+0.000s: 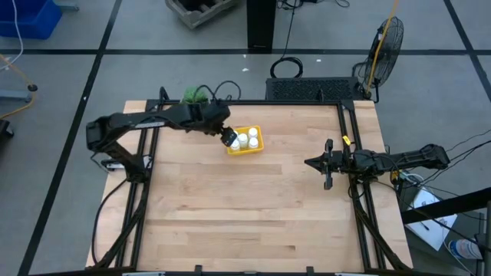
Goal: Pick and place pill bottles into a basket
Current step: Return to Home Position
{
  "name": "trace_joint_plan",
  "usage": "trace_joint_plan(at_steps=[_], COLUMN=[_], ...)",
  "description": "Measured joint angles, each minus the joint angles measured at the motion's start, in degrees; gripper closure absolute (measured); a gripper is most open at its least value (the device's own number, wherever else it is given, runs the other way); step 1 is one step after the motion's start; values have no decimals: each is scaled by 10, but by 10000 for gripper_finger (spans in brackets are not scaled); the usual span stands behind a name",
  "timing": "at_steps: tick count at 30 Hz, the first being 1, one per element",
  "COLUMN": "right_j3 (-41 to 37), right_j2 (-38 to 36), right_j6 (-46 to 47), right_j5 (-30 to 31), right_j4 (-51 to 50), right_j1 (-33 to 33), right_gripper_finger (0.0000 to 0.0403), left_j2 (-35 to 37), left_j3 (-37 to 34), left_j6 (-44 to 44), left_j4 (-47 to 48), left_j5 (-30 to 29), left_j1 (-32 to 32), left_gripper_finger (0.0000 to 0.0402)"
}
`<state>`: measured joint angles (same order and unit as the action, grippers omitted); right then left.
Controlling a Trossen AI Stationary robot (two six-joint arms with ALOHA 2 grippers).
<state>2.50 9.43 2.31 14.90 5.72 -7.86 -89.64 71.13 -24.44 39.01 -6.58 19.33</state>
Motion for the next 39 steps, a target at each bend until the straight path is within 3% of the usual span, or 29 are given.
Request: trace_joint_plan(at_steps=[6, 11, 15, 19, 21, 24, 25, 27, 31, 37, 39], right_j3=[0, 0, 0, 0, 0, 0, 0, 0, 0, 0, 0], right_j2=[0, 2, 5, 11, 14, 20, 20, 21, 22, 28, 29], right_j6=[0, 0, 0, 0, 0, 0, 0, 0, 0, 0, 0], right_j5=[0, 0, 0, 0, 0, 0, 0, 0, 0, 0, 0], right_j4=[0, 0, -1, -2, 0, 0, -1, -1, 0, 0, 0], right_j1=[0, 0, 0, 0, 0, 0, 0, 0, 0, 0, 0], right_gripper_finger=[403, 403, 403, 403, 403, 403, 403, 403, 403, 403, 403], left_j2=[65, 100, 127, 153, 171, 195, 210, 233, 289, 422, 467], left_j3=[-28, -92, -148, -194, -220, -273, -297, -341, -443, -538, -550], left_j6=[-10, -2, -39, -48, -49, -48, -48, -47, -63, -73, -30], left_j4=[-86, -92, -111, -163, -186, -294, -333, -446, -591, -602, -614], left_j5=[16, 35, 11, 7, 28, 85, 101, 122, 94, 79, 81], left_j1=[-78, -135, -176, -203, -208, -214, -219, -227, -244, -258, -266], left_gripper_finger=[131, 131, 139, 205, 263, 366, 383, 384, 382, 393, 391])
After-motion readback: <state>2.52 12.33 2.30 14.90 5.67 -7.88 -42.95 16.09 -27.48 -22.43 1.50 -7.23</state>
